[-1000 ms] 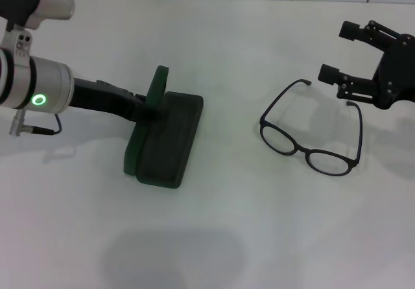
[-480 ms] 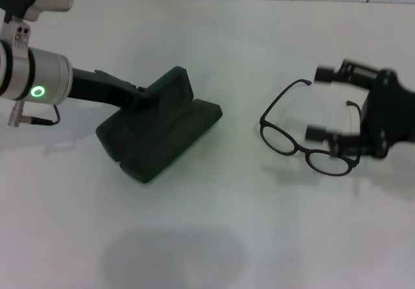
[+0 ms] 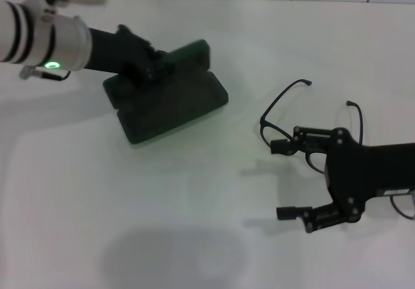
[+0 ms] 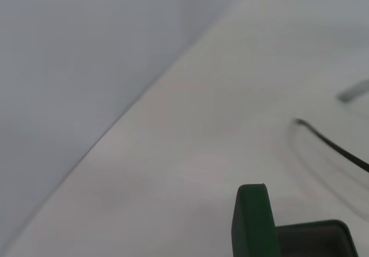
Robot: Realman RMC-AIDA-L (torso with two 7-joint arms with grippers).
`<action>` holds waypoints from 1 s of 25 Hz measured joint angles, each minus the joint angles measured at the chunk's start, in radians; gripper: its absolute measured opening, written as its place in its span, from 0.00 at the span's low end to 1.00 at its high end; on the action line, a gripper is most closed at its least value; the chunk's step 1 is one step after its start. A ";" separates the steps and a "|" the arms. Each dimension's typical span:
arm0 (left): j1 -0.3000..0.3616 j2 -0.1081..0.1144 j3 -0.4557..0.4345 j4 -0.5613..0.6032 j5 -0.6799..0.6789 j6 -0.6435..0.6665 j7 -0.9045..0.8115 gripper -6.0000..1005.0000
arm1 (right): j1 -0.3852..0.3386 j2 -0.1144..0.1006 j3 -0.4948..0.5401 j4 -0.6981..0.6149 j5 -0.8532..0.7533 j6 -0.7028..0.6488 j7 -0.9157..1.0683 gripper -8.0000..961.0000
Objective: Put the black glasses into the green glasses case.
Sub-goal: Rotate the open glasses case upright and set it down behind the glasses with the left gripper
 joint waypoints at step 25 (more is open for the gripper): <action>-0.278 0.008 0.029 -0.314 0.014 0.008 0.360 0.25 | -0.032 0.008 0.009 0.012 -0.005 0.030 -0.036 0.91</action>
